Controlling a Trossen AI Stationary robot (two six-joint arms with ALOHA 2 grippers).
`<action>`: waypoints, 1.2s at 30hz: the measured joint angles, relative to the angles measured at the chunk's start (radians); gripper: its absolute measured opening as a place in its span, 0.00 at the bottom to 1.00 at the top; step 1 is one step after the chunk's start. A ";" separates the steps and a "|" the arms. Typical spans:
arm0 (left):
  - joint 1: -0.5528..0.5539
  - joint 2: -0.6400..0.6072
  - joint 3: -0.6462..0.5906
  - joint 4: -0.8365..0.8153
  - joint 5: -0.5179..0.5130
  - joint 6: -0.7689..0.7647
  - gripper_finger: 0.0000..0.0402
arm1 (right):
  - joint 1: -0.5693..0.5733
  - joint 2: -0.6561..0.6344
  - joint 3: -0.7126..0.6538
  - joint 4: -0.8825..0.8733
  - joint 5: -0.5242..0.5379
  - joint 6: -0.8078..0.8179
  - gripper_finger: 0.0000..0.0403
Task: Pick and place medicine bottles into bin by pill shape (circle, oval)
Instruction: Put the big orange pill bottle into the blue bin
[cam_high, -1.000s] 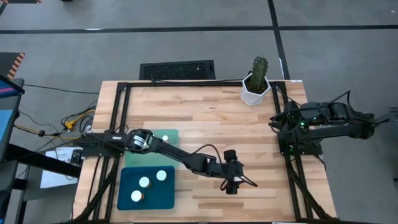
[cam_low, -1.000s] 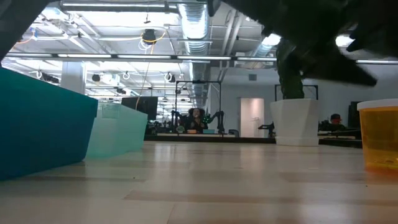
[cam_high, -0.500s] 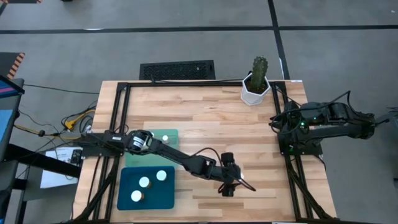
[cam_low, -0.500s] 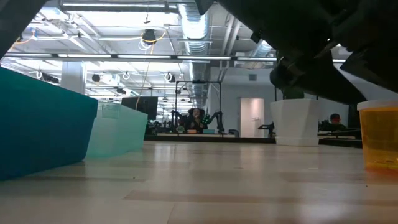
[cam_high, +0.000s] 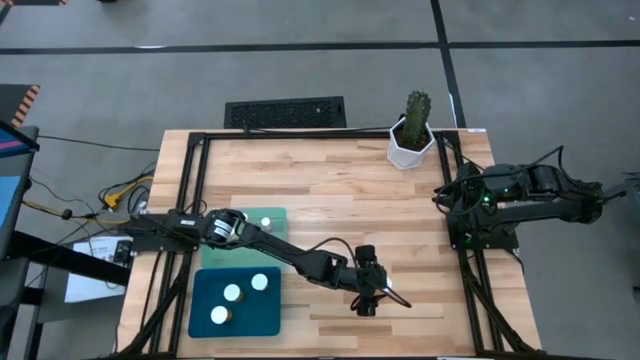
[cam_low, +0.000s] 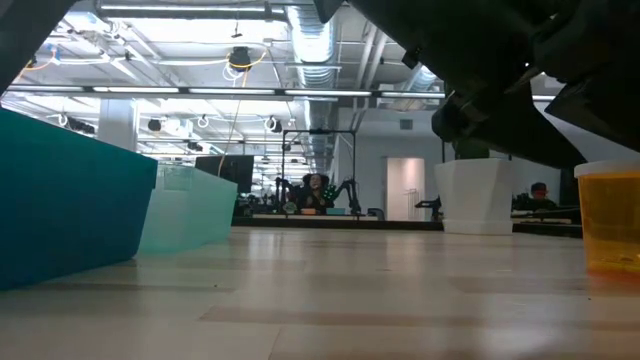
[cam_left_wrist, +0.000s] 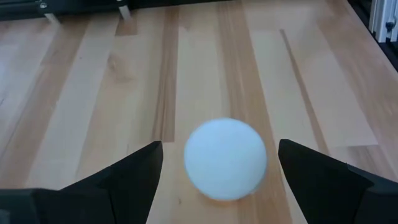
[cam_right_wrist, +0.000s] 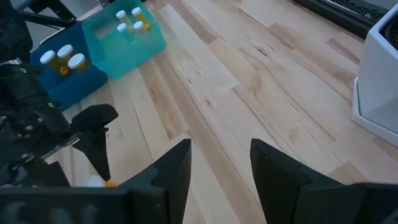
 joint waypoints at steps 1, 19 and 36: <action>0.000 0.000 0.000 0.000 0.000 0.000 0.78 | 0.000 0.000 0.000 0.000 0.000 0.000 0.43; 0.000 0.000 0.000 -0.033 0.011 0.000 0.58 | 0.000 0.000 0.000 0.000 0.000 -0.003 0.43; 0.001 -0.002 0.044 -0.067 0.020 -0.147 0.47 | 0.000 0.000 0.000 0.000 0.000 -0.003 0.43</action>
